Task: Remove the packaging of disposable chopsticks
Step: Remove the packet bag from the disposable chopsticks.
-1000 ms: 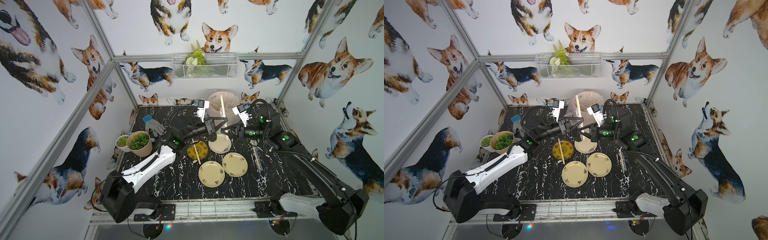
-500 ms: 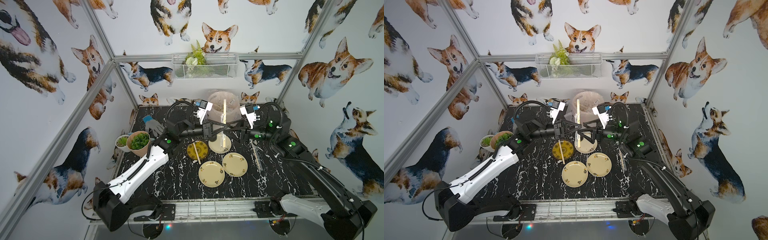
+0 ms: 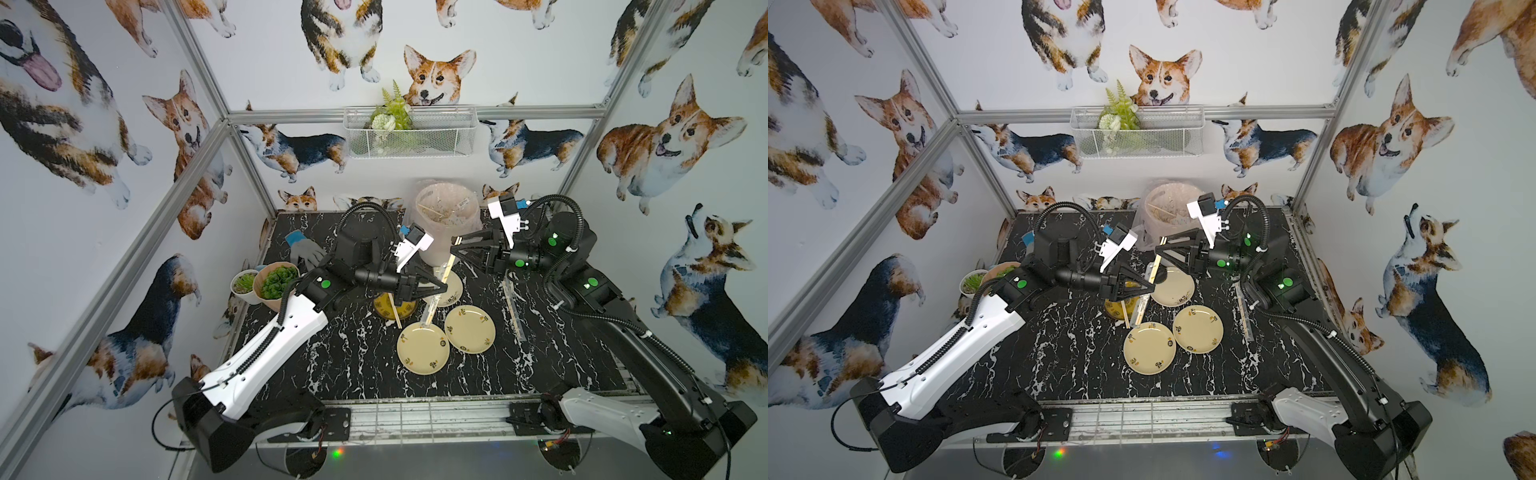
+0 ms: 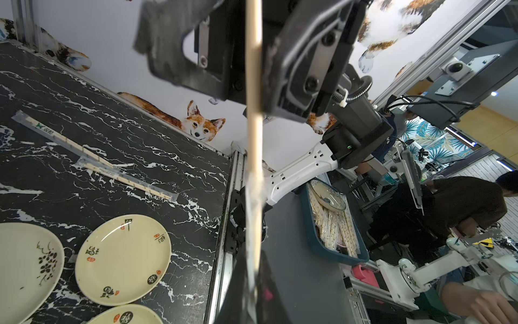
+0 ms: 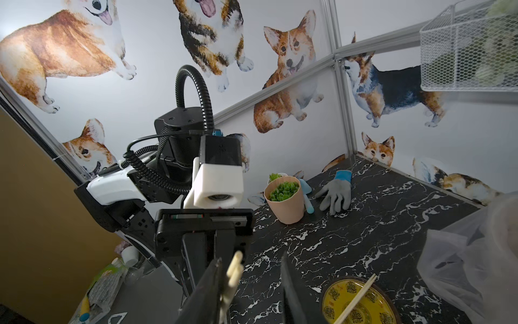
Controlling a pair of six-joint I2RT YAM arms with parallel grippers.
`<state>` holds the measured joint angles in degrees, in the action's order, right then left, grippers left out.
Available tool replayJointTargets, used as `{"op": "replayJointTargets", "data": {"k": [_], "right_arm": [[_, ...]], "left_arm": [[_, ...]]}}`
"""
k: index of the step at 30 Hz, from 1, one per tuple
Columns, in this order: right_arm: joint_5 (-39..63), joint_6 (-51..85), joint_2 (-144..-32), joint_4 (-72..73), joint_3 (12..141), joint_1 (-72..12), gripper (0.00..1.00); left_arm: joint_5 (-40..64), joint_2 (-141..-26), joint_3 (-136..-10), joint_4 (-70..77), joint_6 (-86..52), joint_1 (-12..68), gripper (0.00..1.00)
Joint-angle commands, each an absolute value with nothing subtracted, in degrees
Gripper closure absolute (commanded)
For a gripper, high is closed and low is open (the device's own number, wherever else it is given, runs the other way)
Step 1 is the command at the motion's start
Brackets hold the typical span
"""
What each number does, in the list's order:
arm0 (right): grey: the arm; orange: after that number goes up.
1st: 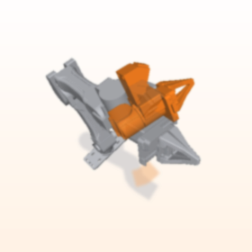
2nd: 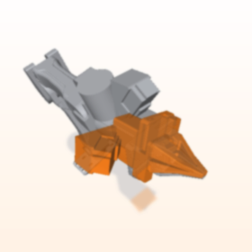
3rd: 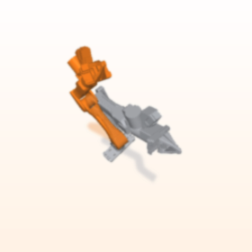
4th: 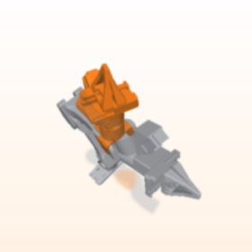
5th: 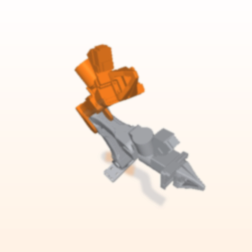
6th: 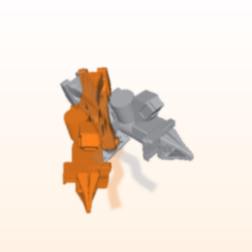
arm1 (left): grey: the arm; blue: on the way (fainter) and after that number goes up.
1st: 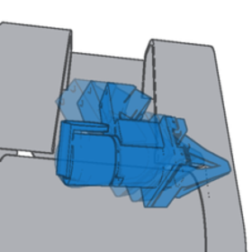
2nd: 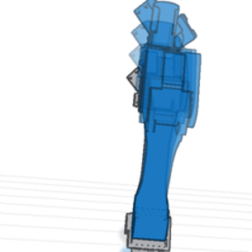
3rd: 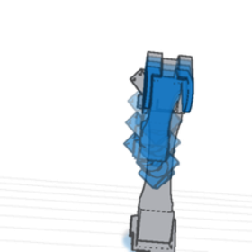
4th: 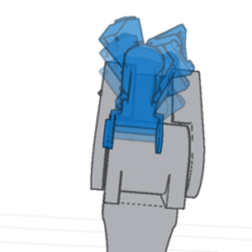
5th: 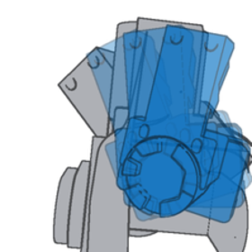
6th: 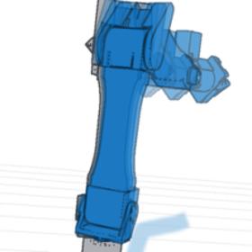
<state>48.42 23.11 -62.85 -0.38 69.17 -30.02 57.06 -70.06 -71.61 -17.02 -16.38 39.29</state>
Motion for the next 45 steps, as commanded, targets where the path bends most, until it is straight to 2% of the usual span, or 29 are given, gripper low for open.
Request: {"op": "replayJointTargets", "data": {"k": [1, 2, 5, 6, 16, 17, 18, 19, 21, 28, 35, 36, 38, 42, 45], "right_arm": [[50.3, 27.7, -63.7, 6.0, 69.4, -30.1, 0.75], [50.8, 28.6, -63.8, 6.9, 69.2, -30.1, 0.81], [51.7, 29.6, -65.3, 7.4, 69.1, -30.1, 0.88], [52.3, 29.8, -65.8, 7.6, 69.2, -30.1, 1.0], [47.1, 29.9, -65.3, 4.9, 71.4, -29.7, 1.0], [48.2, 30.5, -65.6, 5.9, 71.2, -29.6, 0.93], [49.9, 31.7, -66.0, 7.5, 70.9, -29.7, 0.76], [51.2, 32.7, -66.5, 8.6, 70.8, -29.7, 0.66], [54.3, 34.3, -67.8, 10.1, 70.7, -29.7, 0.63], [57.3, 36.1, -68.2, 11.6, 68.3, -30.1, 0.68], [59.5, 33.7, -68.3, 7.9, 69.2, -31.2, 0.79], [59.7, 33.3, -68.5, 7.3, 69.4, -31.3, 0.84], [59.0, 33.1, -68.6, 6.5, 69.5, -31.5, 1.0], [55.1, 32.0, -67.8, 4.2, 70.5, -31.5, 1.0], [51.5, 30.4, -67.2, 1.4, 72.2, -31.5, 1.0]], "left_arm": [[58.4, -69.7, -72.2, -20.4, -12.0, 39.2, 1.0], [57.7, -69.7, -72.4, -20.8, -11.6, 39.3, 1.0], [55.7, -69.4, -72.5, -21.1, -11.4, 39.3, 1.0], [55.6, -69.2, -72.4, -20.7, -11.7, 39.3, 1.0], [55.0, -67.4, -70.4, -18.4, -12.7, 39.3, 1.0], [54.8, -67.3, -70.4, -18.2, -12.8, 39.2, 1.0], [54.6, -67.1, -70.4, -18.0, -12.8, 39.2, 1.0], [54.2, -66.9, -70.4, -17.8, -12.9, 39.3, 1.0], [53.6, -66.7, -70.6, -17.3, -13.1, 39.2, 1.0], [52.6, -67.0, -71.0, -15.7, -13.8, 39.2, 1.0], [51.4, -67.5, -71.0, -15.5, -14.1, 39.3, 1.0], [51.4, -67.5, -71.0, -15.4, -14.1, 39.3, 1.0], [51.4, -67.5, -71.1, -15.2, -14.3, 39.2, 1.0], [51.4, -67.2, -70.6, -14.7, -14.4, 39.1, 1.0], [53.1, -66.6, -68.6, -11.7, -15.5, 39.2, 0.75]]}}
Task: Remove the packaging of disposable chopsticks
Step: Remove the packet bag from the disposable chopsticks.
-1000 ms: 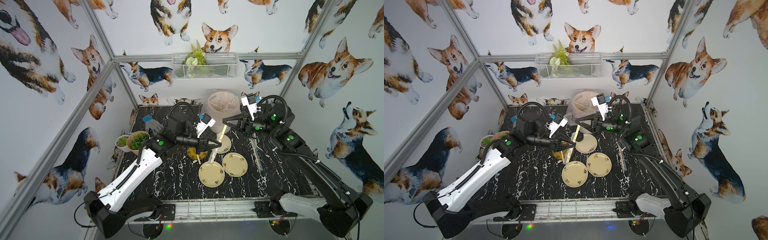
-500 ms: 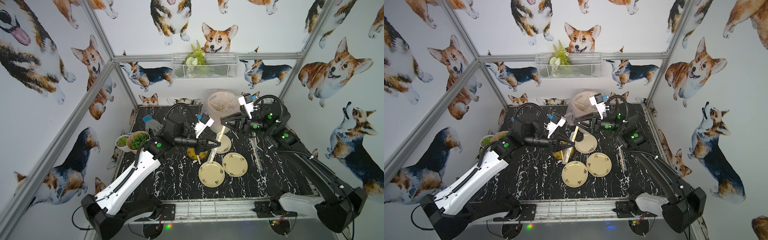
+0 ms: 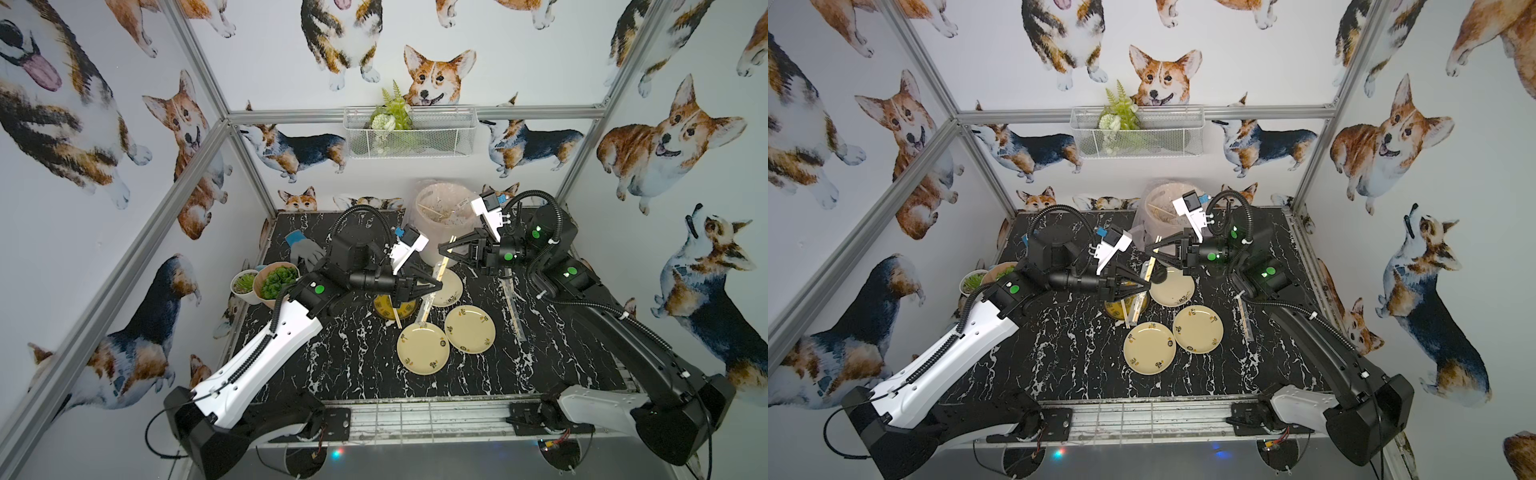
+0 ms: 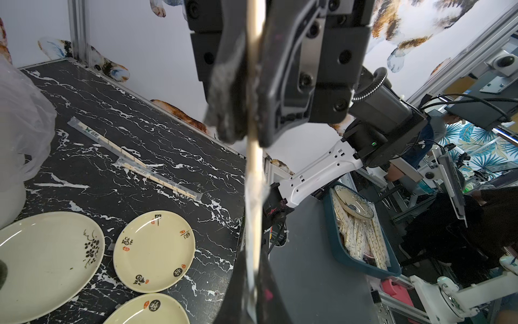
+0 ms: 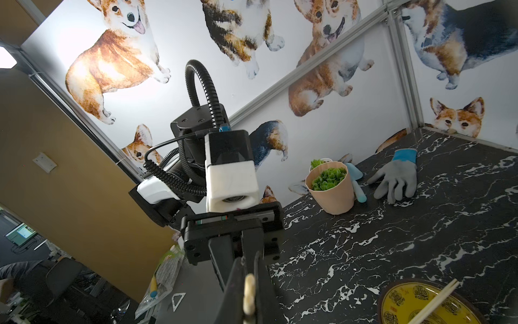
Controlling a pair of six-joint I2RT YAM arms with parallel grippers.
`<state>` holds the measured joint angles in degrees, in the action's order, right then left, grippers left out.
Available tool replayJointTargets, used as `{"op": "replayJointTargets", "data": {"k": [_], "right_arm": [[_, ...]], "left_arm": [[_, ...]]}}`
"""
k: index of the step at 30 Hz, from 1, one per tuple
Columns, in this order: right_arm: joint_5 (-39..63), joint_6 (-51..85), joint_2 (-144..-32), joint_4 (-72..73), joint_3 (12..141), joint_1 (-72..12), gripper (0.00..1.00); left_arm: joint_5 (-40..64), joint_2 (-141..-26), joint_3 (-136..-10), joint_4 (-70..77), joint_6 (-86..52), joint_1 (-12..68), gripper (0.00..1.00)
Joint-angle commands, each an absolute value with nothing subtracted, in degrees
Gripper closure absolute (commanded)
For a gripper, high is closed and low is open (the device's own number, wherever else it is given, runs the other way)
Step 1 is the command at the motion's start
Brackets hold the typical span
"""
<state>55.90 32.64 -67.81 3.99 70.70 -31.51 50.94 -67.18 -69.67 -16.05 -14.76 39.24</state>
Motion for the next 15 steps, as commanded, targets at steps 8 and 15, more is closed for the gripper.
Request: {"op": "replayJointTargets", "data": {"k": [8, 15], "right_arm": [[53.2, 34.4, -68.4, 6.5, 73.9, -31.5, 1.0], [51.0, 33.8, -68.5, 5.2, 75.0, -30.4, 1.0]], "left_arm": [[52.8, -66.0, -65.1, -9.0, -17.1, 39.2, 0.62], [53.6, -66.7, -63.6, -8.8, -17.7, 39.3, 0.92]]}}
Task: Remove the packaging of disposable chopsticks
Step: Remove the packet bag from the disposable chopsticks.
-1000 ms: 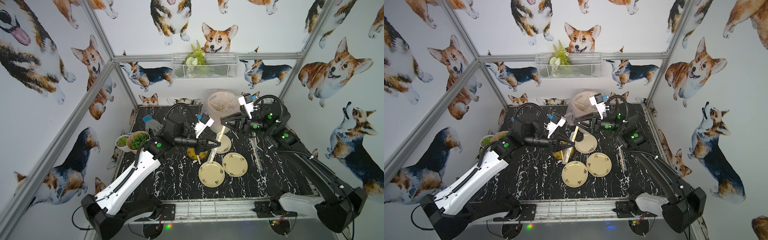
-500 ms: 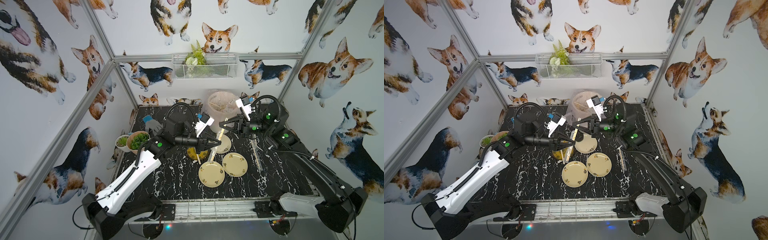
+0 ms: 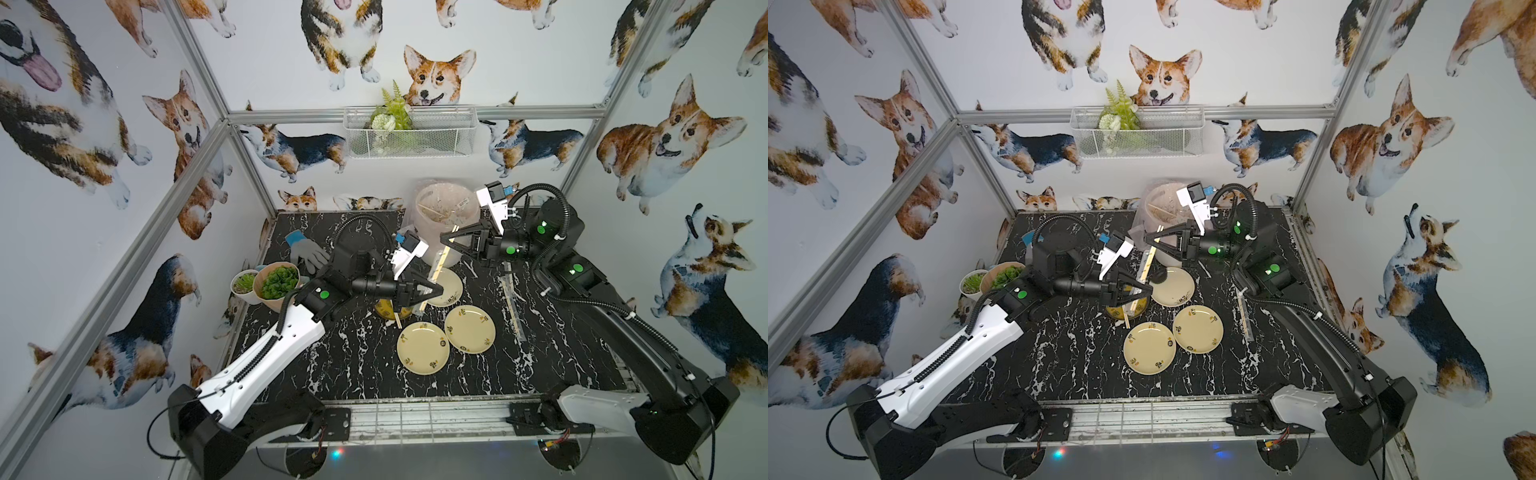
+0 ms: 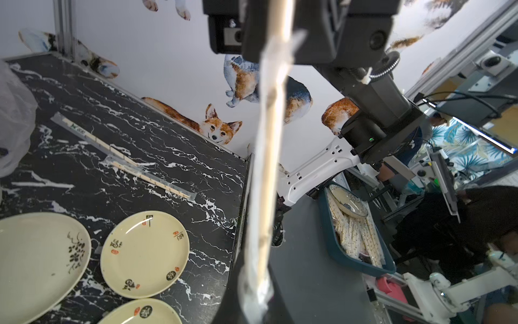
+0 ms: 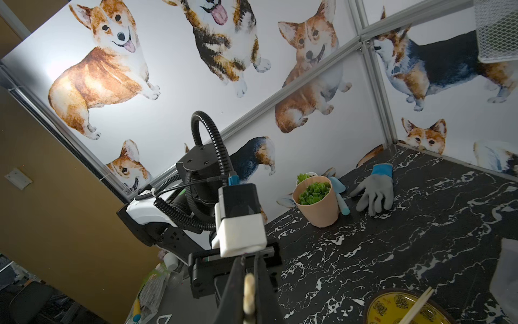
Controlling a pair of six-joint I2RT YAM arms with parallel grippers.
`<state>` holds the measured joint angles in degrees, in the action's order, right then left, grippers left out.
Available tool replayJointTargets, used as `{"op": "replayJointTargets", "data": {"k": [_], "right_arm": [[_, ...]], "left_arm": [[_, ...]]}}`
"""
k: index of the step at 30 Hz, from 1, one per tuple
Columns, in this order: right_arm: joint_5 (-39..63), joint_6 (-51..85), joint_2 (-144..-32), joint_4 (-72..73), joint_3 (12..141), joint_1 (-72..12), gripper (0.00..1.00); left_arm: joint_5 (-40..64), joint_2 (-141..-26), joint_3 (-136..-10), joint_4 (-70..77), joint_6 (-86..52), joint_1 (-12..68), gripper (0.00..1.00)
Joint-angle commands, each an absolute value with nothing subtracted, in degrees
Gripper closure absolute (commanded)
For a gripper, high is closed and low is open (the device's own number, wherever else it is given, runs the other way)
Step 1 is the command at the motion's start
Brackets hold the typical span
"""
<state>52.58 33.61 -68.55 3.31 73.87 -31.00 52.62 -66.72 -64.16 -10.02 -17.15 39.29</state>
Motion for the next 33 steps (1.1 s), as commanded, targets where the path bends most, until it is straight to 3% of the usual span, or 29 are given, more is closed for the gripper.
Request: {"op": "replayJointTargets", "data": {"k": [1, 11, 14, 17, 20, 23, 25, 30, 31, 33], "right_arm": [[50.7, 33.9, -68.6, 5.1, 75.2, -29.9, 1.0], [51.8, 34.9, -71.8, 4.7, 79.4, -27.2, 1.0], [51.5, 35.1, -72.2, 4.9, 79.4, -27.0, 1.0], [52.0, 35.9, -72.4, 5.6, 79.0, -26.9, 1.0], [53.4, 38.8, -72.5, 10.3, 76.9, -26.8, 1.0], [54.4, 42.3, -72.7, 15.0, 74.3, -26.9, 0.79], [54.3, 43.9, -72.5, 17.1, 72.9, -27.0, 0.75], [54.6, 46.4, -72.5, 19.6, 71.0, -27.1, 0.76], [54.6, 46.7, -72.5, 19.8, 70.8, -27.1, 0.81], [54.7, 46.9, -72.5, 19.9, 70.8, -27.2, 1.0]], "left_arm": [[53.5, -66.6, -63.3, -8.8, -17.8, 39.3, 0.9], [52.9, -66.2, -60.1, -7.5, -19.2, 39.2, 0.86], [53.1, -66.2, -59.8, -7.4, -19.2, 39.3, 0.88], [52.7, -65.9, -59.6, -7.4, -19.1, 39.2, 1.0], [52.2, -65.6, -59.6, -6.2, -19.3, 39.2, 1.0], [51.8, -65.1, -59.5, -4.0, -20.0, 39.2, 1.0], [51.6, -64.8, -59.6, -3.3, -20.2, 39.2, 1.0], [51.4, -64.2, -59.5, -2.6, -20.3, 39.2, 1.0], [51.6, -64.2, -59.5, -2.6, -20.3, 39.2, 1.0], [51.5, -64.2, -59.5, -2.9, -20.3, 39.2, 1.0]]}}
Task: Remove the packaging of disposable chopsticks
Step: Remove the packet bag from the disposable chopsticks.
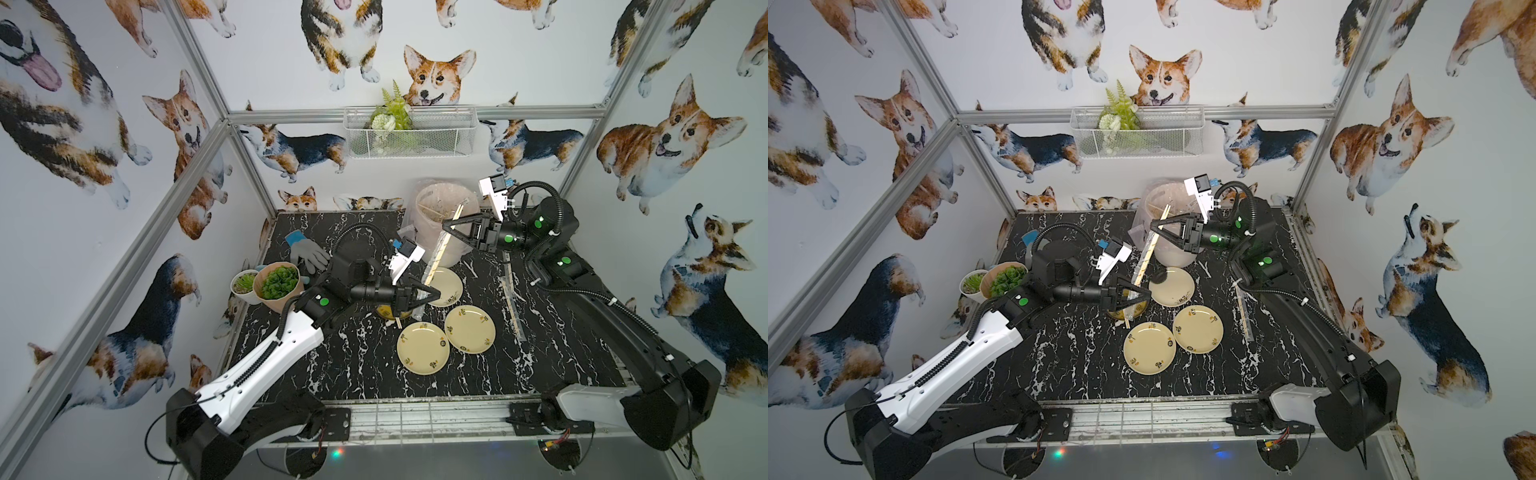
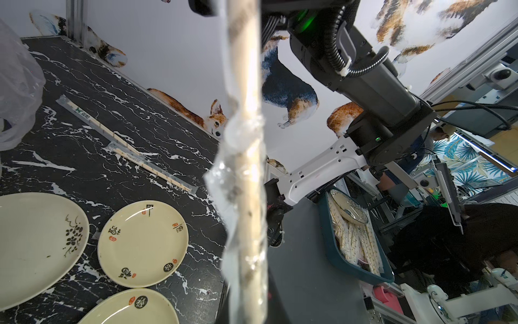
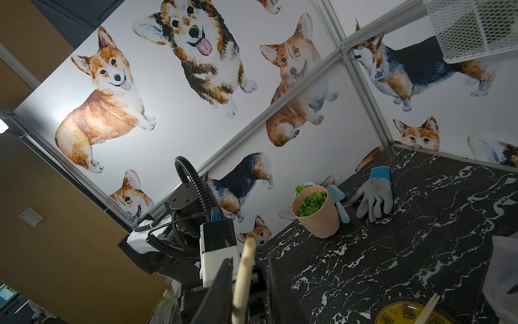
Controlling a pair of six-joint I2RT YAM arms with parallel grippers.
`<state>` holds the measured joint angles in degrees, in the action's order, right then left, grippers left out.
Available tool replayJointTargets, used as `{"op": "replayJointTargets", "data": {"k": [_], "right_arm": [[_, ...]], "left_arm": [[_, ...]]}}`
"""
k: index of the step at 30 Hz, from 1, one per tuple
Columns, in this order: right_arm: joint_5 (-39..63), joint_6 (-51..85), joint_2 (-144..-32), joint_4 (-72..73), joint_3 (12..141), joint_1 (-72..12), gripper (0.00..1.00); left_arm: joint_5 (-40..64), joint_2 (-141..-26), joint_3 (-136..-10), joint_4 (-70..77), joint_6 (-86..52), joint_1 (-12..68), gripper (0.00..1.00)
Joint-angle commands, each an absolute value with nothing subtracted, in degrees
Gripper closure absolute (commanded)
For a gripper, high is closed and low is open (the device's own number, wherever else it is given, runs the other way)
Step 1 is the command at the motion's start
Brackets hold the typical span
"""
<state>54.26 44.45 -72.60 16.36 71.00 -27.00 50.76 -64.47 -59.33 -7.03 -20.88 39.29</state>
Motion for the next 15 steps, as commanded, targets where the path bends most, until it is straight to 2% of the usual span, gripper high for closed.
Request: {"op": "replayJointTargets", "data": {"k": [1, 2, 3, 4, 5, 7, 15], "right_arm": [[54.5, 46.8, -72.4, 19.6, 70.9, -27.1, 1.0], [54.4, 46.6, -72.4, 19.3, 71.1, -27.1, 1.0], [54.2, 46.2, -72.2, 18.9, 71.3, -27.1, 1.0], [53.7, 45.5, -71.9, 17.7, 71.7, -27.1, 1.0], [53.7, 44.7, -71.9, 16.5, 72.2, -27.1, 1.0], [55.2, 44.3, -72.2, 15.6, 73.1, -27.2, 1.0], [59.2, 42.0, -73.0, 10.6, 73.8, -27.7, 1.0]], "left_arm": [[51.1, -64.2, -59.4, -3.5, -20.1, 39.2, 1.0], [50.5, -64.3, -59.6, -4.8, -19.7, 39.2, 1.0], [50.0, -64.4, -59.8, -6.1, -19.2, 39.2, 0.93], [50.1, -64.6, -60.0, -7.5, -18.5, 39.2, 0.66], [49.6, -64.7, -60.4, -8.9, -17.8, 39.3, 0.54], [47.4, -64.4, -61.1, -10.7, -16.8, 39.2, 0.42], [49.2, -65.5, -67.1, -8.9, -16.3, 39.0, 0.4]]}}
